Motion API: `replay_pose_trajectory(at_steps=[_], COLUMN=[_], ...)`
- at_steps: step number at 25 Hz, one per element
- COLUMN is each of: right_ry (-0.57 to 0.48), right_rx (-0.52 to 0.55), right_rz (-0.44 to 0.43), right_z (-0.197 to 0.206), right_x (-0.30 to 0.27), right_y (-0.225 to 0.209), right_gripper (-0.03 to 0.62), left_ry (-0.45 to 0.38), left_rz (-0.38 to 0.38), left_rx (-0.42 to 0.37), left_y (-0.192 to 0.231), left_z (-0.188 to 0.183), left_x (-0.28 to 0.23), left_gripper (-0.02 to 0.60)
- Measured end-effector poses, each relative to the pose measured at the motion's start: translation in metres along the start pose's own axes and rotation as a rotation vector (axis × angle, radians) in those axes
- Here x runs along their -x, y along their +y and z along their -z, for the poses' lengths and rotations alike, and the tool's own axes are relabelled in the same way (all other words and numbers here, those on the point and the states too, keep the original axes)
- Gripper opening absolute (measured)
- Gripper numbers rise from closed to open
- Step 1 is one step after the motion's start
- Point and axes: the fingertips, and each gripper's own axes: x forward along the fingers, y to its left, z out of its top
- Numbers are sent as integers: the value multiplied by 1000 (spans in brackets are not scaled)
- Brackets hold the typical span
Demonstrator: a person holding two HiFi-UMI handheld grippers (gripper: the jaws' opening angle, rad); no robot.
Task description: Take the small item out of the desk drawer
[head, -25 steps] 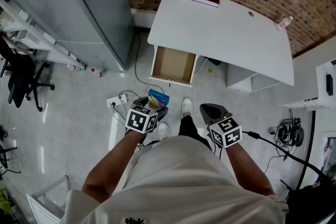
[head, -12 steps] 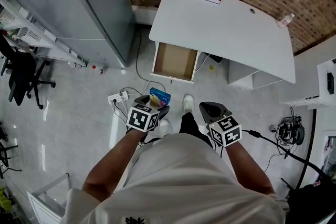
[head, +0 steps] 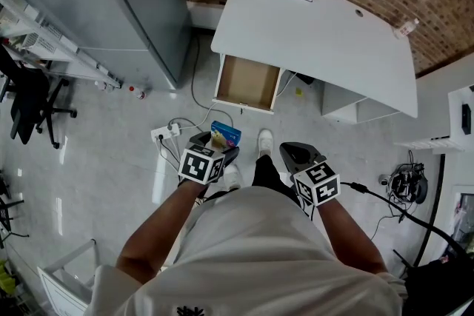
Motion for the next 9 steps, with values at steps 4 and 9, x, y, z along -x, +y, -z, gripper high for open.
replay_pose_trajectory(at_steps=[4,9], right_ry=[4,3], right_rx=[-1,0], right_rz=[-6,-7], right_z=[-1,-6], right_x=[-5,-9], right_y=[-2,-12], right_gripper=[31,31], left_ry=[3,2], left_rz=[5,6], left_rx=[5,6], left_y=[3,6], left_z=[1,-9], left_x=[-6,-14], left_gripper=[393,393])
